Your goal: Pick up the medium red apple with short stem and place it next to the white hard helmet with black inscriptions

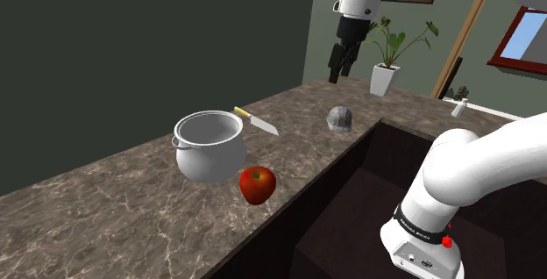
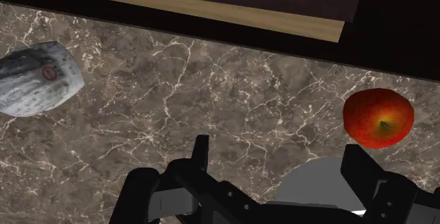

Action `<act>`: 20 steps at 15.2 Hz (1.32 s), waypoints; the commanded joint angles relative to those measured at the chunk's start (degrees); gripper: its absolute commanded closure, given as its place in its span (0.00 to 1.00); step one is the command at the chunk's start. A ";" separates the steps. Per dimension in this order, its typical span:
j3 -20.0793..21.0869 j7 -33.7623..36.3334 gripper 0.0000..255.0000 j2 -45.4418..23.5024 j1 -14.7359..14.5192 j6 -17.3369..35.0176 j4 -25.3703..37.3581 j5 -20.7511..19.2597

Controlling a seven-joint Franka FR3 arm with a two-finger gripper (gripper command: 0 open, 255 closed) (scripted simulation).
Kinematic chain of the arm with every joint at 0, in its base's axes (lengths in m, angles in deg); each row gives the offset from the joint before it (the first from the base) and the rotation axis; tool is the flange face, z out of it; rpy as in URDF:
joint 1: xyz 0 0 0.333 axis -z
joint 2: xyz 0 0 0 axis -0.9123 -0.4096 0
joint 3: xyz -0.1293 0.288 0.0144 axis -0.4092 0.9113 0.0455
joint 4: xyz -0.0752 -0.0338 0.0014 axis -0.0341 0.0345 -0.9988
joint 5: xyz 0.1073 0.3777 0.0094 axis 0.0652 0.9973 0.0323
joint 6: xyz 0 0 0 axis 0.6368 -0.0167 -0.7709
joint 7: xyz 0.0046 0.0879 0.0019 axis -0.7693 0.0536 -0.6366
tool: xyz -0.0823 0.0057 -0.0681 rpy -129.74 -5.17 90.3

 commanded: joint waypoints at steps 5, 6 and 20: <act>3.14 -1.04 0.00 -3.65 -2.81 5.08 -1.74 0.80; 3.93 -1.28 0.00 -4.64 -3.49 6.33 -2.08 0.97; 15.56 -3.47 0.00 -21.52 -11.81 23.01 -3.35 0.42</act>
